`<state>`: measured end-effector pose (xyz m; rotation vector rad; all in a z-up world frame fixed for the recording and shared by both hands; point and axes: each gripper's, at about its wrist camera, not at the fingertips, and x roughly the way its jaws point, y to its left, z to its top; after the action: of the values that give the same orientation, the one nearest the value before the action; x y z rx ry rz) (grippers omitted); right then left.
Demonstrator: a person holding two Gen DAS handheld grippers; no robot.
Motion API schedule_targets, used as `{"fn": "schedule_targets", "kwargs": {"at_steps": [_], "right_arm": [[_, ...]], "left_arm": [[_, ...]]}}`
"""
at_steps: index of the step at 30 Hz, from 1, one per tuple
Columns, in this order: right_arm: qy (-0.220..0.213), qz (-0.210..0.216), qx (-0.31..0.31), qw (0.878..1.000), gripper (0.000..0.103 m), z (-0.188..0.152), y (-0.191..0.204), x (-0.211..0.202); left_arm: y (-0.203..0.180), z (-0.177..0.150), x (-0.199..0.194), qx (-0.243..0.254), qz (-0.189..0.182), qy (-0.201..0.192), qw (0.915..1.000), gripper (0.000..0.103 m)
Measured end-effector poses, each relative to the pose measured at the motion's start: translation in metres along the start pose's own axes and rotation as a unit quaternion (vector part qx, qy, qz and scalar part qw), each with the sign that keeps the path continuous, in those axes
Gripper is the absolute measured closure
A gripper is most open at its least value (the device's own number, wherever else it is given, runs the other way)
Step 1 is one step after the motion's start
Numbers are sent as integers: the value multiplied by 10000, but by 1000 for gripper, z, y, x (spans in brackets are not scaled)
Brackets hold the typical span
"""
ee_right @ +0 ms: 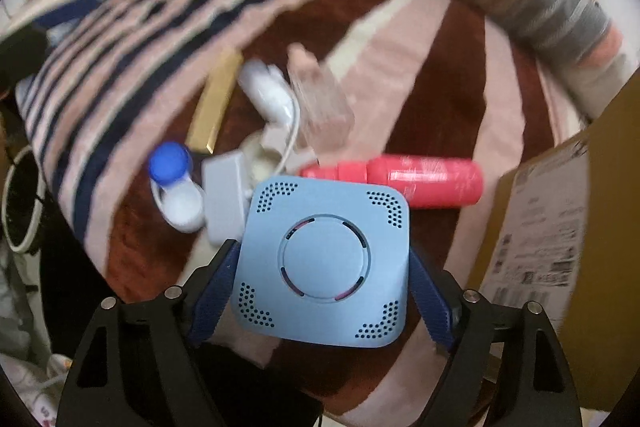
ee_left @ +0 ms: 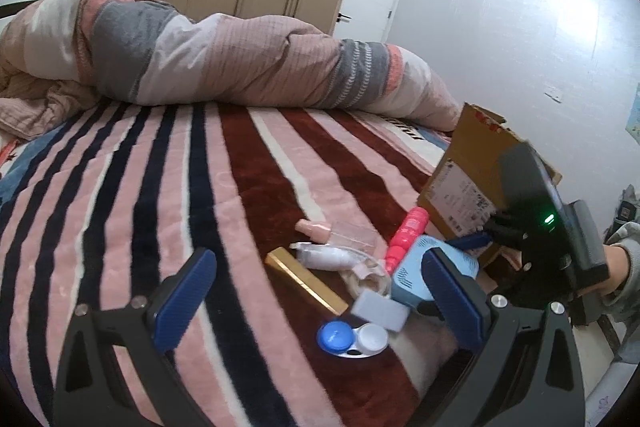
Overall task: Organize rigid objects
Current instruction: 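Lower the right gripper and grasp the light-blue square device, then carry the blue device into the cardboard box and open the right gripper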
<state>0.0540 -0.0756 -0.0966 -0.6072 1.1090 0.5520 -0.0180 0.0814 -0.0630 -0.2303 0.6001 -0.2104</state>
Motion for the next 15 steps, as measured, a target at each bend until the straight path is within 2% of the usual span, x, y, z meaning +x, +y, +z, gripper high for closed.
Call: {"fn": "schedule_targets", "kwargs": {"at_steps": [3, 6, 8, 12, 15], "right_arm": [[-432, 25, -25, 9991, 24, 2, 1, -23], [-747, 41, -112, 9971, 24, 5, 3, -42], [-970, 54, -132, 9952, 24, 8, 8, -55], [-1688, 229, -166, 9852, 24, 16, 8, -90], [-2272, 248, -230, 9733, 24, 13, 7, -120]], "left_arm": [[-6, 8, 1, -53, -387, -1, 9992, 1], [-15, 18, 0, 24, -545, -20, 9985, 1], [-21, 27, 0, 40, -823, -18, 9966, 1], [-34, 51, 7, 11, -1389, 38, 9903, 3], [-49, 70, 13, 2, -1822, 150, 9831, 9]]}}
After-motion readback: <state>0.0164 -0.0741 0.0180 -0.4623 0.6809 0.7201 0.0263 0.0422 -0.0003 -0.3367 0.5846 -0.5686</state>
